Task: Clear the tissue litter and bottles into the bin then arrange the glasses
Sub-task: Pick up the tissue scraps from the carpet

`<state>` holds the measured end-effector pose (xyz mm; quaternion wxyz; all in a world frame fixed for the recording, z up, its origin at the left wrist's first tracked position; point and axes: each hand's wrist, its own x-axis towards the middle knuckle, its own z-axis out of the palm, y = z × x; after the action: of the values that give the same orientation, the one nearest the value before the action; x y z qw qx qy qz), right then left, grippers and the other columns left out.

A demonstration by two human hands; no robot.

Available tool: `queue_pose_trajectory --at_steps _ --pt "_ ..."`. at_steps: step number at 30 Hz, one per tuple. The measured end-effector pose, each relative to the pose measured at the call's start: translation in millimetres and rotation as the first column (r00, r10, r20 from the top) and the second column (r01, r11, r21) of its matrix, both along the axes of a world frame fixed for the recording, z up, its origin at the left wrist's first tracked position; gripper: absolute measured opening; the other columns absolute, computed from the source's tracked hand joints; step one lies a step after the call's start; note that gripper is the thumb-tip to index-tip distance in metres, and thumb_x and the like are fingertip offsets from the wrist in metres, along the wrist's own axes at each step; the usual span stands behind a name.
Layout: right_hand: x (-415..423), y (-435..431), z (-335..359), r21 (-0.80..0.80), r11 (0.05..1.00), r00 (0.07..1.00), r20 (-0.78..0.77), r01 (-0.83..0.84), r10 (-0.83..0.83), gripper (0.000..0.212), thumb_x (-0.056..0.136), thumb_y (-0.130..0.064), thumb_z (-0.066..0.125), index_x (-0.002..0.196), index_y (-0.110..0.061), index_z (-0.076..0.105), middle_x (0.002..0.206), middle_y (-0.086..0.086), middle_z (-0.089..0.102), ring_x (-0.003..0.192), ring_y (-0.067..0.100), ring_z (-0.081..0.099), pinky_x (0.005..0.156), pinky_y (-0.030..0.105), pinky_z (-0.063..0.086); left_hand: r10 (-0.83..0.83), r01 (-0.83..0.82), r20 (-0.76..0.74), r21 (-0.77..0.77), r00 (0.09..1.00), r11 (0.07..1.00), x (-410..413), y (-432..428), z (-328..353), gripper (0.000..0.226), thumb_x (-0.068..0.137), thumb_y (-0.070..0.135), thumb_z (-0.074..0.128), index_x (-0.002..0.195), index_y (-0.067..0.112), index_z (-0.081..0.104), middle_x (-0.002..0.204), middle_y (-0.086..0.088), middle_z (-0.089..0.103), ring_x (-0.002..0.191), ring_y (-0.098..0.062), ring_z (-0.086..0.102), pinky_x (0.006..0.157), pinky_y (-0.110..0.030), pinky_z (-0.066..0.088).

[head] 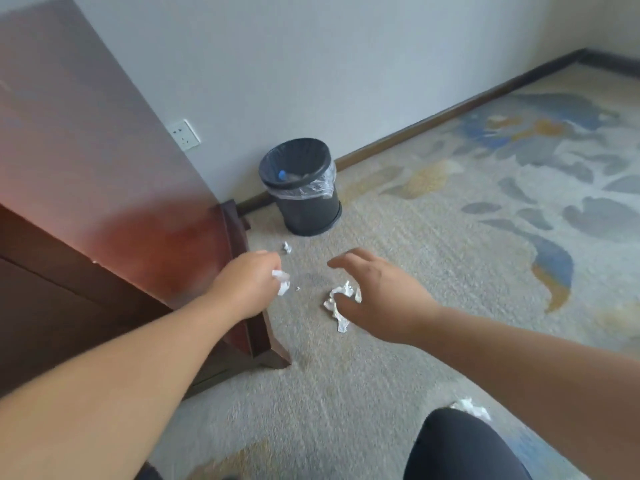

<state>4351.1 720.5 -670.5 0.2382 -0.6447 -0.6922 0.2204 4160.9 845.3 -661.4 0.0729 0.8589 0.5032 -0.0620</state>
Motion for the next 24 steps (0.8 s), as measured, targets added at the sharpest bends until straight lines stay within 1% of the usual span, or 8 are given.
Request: queue_pose_trajectory --at_steps 5,8,11,13,16,18,20,24 --pt "-6.1 35.0 -17.6 -0.008 1.000 1.000 0.002 -0.014 0.014 0.051 0.090 -0.042 0.052 0.138 -0.028 0.041 0.138 -0.010 0.042 0.119 0.014 0.050 0.088 0.026 0.042 -0.021 0.023 -0.029 0.066 0.999 0.998 2.4 38.9 -5.2 0.018 0.085 0.014 0.048 0.093 0.017 0.064 0.098 -0.002 0.059 0.091 -0.026 0.054 0.068 -0.032 0.039" --pt "-4.6 53.6 -34.5 -0.041 0.999 1.000 -0.004 0.008 -0.008 0.051 0.090 -0.042 0.052 0.138 -0.029 0.041 0.138 -0.010 0.041 0.118 0.013 0.049 0.087 0.023 0.039 0.000 0.000 -0.001 0.029 1.000 1.000 15.7 72.2 -31.8 0.016 0.084 0.016 0.049 0.088 0.017 0.064 0.092 -0.003 0.055 0.089 -0.027 0.053 0.065 -0.031 0.034" --pt "9.1 77.9 -48.6 -0.090 0.995 0.999 -0.008 0.049 -0.050 0.050 0.090 -0.039 0.052 0.138 -0.029 0.041 0.140 -0.012 0.040 0.120 0.013 0.047 0.092 0.025 0.040 0.019 -0.019 0.018 0.005 1.000 1.000 34.5 108.5 -68.4 0.011 0.082 0.021 0.049 0.079 0.013 0.055 0.086 -0.004 0.053 0.081 -0.028 0.050 0.062 -0.032 0.033" --pt "18.1 97.1 -57.5 -0.106 0.991 0.997 0.002 0.075 -0.076 0.050 0.090 -0.040 0.052 0.138 -0.029 0.041 0.141 -0.013 0.039 0.122 0.012 0.047 0.094 0.028 0.043 0.022 -0.022 0.011 0.001 1.000 1.000 42.4 130.1 -94.3 0.018 0.085 0.025 0.048 0.073 0.012 0.048 0.078 -0.003 0.049 0.075 -0.027 0.048 0.059 -0.032 0.031" --pt "24.6 132.4 -79.6 -0.135 0.986 0.995 0.008 0.096 -0.096 0.049 0.091 -0.041 0.052 0.138 -0.030 0.040 0.141 -0.014 0.039 0.120 0.011 0.048 0.091 0.027 0.043 0.023 -0.023 -0.006 -0.032 1.000 0.999 44.2 167.4 -140.7 0.023 0.090 0.024 0.044 0.071 0.012 0.044 0.070 -0.004 0.049 0.069 -0.026 0.050 0.054 -0.033 0.031" --pt "26.8 152.0 -96.2 -0.153 0.983 0.994 0.016 0.105 -0.104 0.049 0.091 -0.042 0.051 0.137 -0.032 0.040 0.141 -0.015 0.038 0.120 0.010 0.047 0.089 0.026 0.042 0.036 -0.037 -0.011 -0.052 0.999 0.998 41.4 189.5 -169.4 0.015 0.090 0.018 0.042 0.078 0.011 0.047 0.074 -0.006 0.053 0.069 -0.027 0.053 0.055 -0.035 0.038" --pt "30.0 171.9 -114.9 -0.170 0.979 0.994 0.005 0.112 -0.113 0.049 0.091 -0.042 0.051 0.138 -0.032 0.040 0.140 -0.016 0.038 0.120 0.009 0.047 0.090 0.025 0.041 0.037 -0.040 -0.040 -0.092 0.999 0.995 37.5 211.4 -197.1 0.010 0.090 0.015 0.042 0.088 0.011 0.051 0.085 -0.006 0.056 0.073 -0.025 0.054 0.063 -0.038 0.045" --pt "37.2 202.6 -144.1 -0.208 0.969 0.990 -0.004 0.134 -0.138 0.049 0.091 -0.043 0.050 0.138 -0.035 0.038 0.138 -0.020 0.037 0.119 0.006 0.046 0.086 0.020 0.039 0.031 -0.044 -0.103 -0.127 0.994 0.991 35.3 257.1 -242.1 0.012 0.092 0.015 0.045 0.099 0.014 0.054 0.104 -0.001 0.049 0.075 -0.021 0.056 0.070 -0.041 0.052"
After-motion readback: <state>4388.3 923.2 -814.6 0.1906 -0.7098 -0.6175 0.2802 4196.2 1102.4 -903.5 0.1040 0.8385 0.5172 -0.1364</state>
